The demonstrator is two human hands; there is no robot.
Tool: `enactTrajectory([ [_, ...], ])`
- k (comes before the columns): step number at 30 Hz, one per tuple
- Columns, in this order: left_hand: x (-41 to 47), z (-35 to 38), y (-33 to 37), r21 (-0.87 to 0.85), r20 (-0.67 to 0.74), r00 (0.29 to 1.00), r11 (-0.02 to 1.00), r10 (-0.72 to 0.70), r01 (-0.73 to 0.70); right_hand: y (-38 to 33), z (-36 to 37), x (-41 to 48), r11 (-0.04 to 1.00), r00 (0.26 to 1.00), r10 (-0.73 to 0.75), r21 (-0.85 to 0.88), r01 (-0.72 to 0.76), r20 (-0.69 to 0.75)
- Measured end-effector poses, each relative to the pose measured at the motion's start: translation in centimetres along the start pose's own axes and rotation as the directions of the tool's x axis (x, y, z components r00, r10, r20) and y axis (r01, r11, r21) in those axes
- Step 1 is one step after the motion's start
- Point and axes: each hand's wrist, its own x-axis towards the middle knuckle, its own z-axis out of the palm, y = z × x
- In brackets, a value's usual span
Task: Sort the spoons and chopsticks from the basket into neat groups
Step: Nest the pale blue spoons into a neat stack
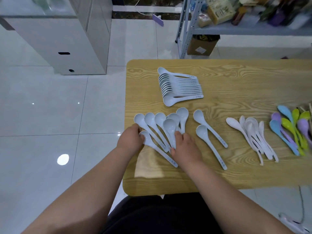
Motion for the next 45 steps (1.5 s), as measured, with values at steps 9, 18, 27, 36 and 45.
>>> enactTrajectory([
  [9, -4.5, -0.4, -0.5, -0.746, 0.062, 0.984, 0.647, -0.166, 0.156, -1.6, -0.8, 0.3, 0.990, 0.988, 0.141, 0.003, -0.142, 0.070],
  [18, -5.4, -2.4, -0.5, -0.920, 0.300, 0.928, 0.189, -0.221, 0.343, -0.7, -2.9, -2.3, 0.914, 0.992, 0.116, 0.395, -0.088, -0.046],
  [27, -6.9, -4.1, 2.7, -0.894, 0.432, 0.892, 0.065, -0.134, 0.443, -3.7, -5.4, -6.4, 0.800, 0.952, -0.306, 0.548, 0.246, 0.019],
  [36, -8.5, -2.9, 4.9, -0.912, 0.410, 0.912, 0.031, 0.013, 0.409, -1.6, -5.2, -7.4, 0.835, 0.942, -0.322, 0.499, 0.233, 0.099],
  [45, -8.9, 0.2, 10.2, -0.928, 0.319, 0.945, 0.183, -0.066, 0.326, 3.1, -7.5, -5.7, 0.830, 0.907, -0.344, 0.530, 0.173, 0.243],
])
